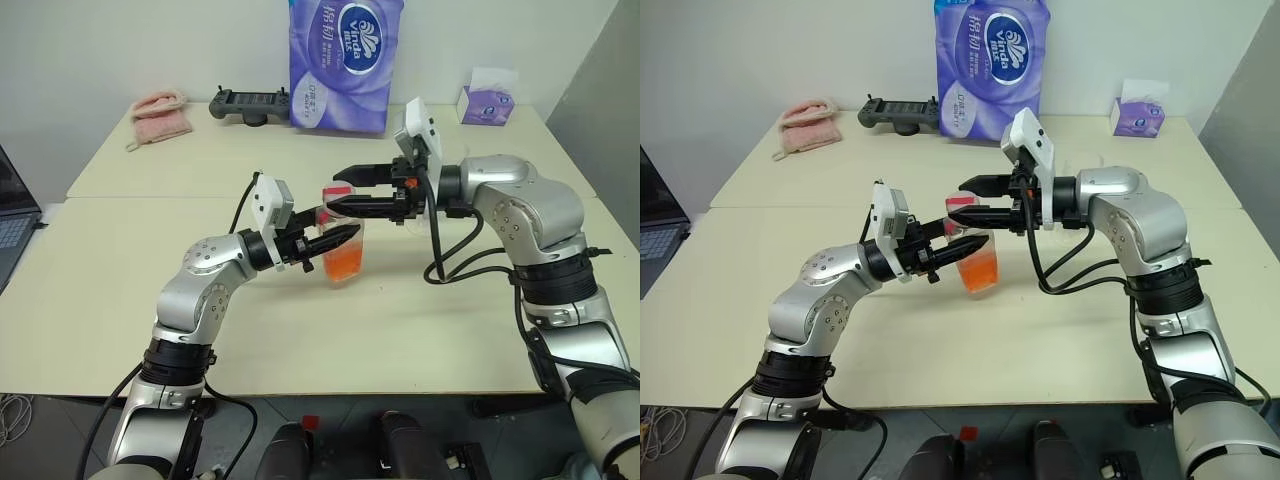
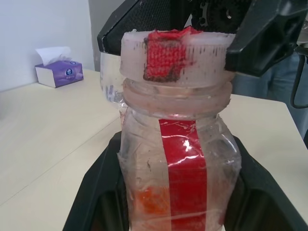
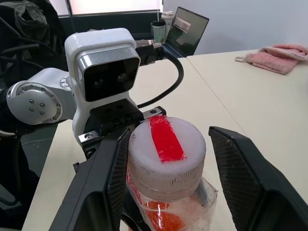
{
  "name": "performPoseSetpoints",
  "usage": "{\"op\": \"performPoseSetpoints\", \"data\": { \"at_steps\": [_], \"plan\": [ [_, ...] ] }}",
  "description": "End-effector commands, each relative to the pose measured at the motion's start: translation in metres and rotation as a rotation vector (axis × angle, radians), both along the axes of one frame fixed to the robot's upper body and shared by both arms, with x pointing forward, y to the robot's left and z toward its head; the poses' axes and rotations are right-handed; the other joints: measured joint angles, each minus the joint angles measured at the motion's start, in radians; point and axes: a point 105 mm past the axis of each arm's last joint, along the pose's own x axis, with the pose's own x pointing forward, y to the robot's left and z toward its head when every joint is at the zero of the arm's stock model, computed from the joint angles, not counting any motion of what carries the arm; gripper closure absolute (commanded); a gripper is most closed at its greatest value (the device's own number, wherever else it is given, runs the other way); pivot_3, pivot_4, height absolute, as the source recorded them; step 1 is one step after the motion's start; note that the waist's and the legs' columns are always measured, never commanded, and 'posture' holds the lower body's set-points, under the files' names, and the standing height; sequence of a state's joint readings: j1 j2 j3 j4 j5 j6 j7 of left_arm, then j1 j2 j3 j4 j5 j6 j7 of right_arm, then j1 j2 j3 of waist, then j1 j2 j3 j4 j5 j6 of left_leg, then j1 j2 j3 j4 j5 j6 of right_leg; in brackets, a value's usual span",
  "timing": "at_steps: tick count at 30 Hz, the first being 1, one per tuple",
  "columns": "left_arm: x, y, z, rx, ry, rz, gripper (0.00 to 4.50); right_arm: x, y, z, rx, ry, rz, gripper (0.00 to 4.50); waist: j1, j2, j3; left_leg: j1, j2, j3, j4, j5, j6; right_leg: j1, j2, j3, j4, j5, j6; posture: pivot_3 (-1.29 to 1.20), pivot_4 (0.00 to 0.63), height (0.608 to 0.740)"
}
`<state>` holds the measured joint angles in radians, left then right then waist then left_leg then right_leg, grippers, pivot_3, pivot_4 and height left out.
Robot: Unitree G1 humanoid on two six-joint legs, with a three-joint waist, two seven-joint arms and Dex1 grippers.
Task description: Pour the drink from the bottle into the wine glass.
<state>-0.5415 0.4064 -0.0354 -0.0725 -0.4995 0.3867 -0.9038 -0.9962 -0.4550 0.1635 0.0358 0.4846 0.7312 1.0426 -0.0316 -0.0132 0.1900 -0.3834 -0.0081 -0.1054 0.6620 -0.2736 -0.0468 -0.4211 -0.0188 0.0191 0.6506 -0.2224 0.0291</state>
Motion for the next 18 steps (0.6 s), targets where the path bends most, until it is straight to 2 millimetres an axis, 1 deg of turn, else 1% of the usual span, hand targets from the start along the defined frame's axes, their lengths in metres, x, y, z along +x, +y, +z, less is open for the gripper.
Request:
{"op": "performPoseSetpoints", "data": {
  "at_steps": [1, 2, 6, 8, 10, 15, 18],
  "plan": [
    [-0.008, -0.001, 0.018, -0.024, -0.082, -0.016, 2.66, 0.0, 0.0, 0.008, 0.013, -0.031, -0.014, 2.39, 0.0, 0.0, 0.0, 0.0, 0.0, 0.0, 0.0, 0.0, 0.0, 0.0, 0.0, 0.0, 0.0, 0.0, 0.0, 0.0, 0.15, 0.74],
    [-0.008, -0.001, 0.018, -0.024, -0.081, -0.016, 2.66, 0.001, 0.0, 0.008, 0.013, -0.03, -0.014, 2.65, 0.0, 0.0, 0.0, 0.0, 0.0, 0.0, 0.0, 0.0, 0.0, 0.0, 0.0, 0.0, 0.0, 0.0, 0.0, 0.0, 0.15, 0.74],
    [-0.008, -0.001, 0.018, -0.023, -0.08, -0.016, 2.66, -0.001, -0.002, 0.009, 0.014, -0.033, -0.001, 2.7, 0.0, 0.0, 0.0, 0.0, 0.0, 0.0, 0.0, 0.0, 0.0, 0.0, 0.0, 0.0, 0.0, 0.0, 0.0, 0.0, 0.15, 0.74],
    [-0.007, 0.0, 0.018, -0.021, -0.079, -0.019, 2.66, -0.024, -0.01, 0.011, -0.004, -0.055, 0.174, 2.7, 0.0, 0.0, 0.0, 0.0, 0.0, 0.0, 0.0, 0.0, 0.0, 0.0, 0.0, 0.0, 0.0, 0.0, 0.0, 0.0, 0.15, 0.74],
    [-0.008, -0.001, 0.018, -0.019, -0.078, -0.024, 2.66, -0.035, -0.015, 0.011, -0.036, -0.074, 0.262, 2.7, 0.003, 0.0, 0.0, -0.001, 0.0, 0.0, 0.0, 0.0, 0.0, 0.0, 0.0, 0.0, -0.001, 0.0, 0.0, 0.0, 0.15, 0.74],
    [-0.01, -0.003, 0.018, -0.016, -0.07, -0.048, 2.68, -0.034, -0.024, 0.014, -0.084, -0.111, 0.312, 2.7, 0.001, 0.0, 0.0, 0.0, 0.0, 0.0, 0.0, 0.0, 0.0, 0.001, 0.0, 0.0, -0.002, 0.0, 0.0, 0.0, 0.15, 0.74],
    [-0.013, -0.005, 0.016, -0.004, -0.058, -0.074, 2.68, -0.033, -0.03, 0.019, -0.104, -0.117, 0.354, 2.7, -0.001, 0.0, 0.0, 0.001, 0.0, 0.001, 0.0, 0.0, 0.0, 0.0, 0.0, 0.0, -0.001, 0.0, 0.0, 0.0, 0.15, 0.74]
  ]
}}
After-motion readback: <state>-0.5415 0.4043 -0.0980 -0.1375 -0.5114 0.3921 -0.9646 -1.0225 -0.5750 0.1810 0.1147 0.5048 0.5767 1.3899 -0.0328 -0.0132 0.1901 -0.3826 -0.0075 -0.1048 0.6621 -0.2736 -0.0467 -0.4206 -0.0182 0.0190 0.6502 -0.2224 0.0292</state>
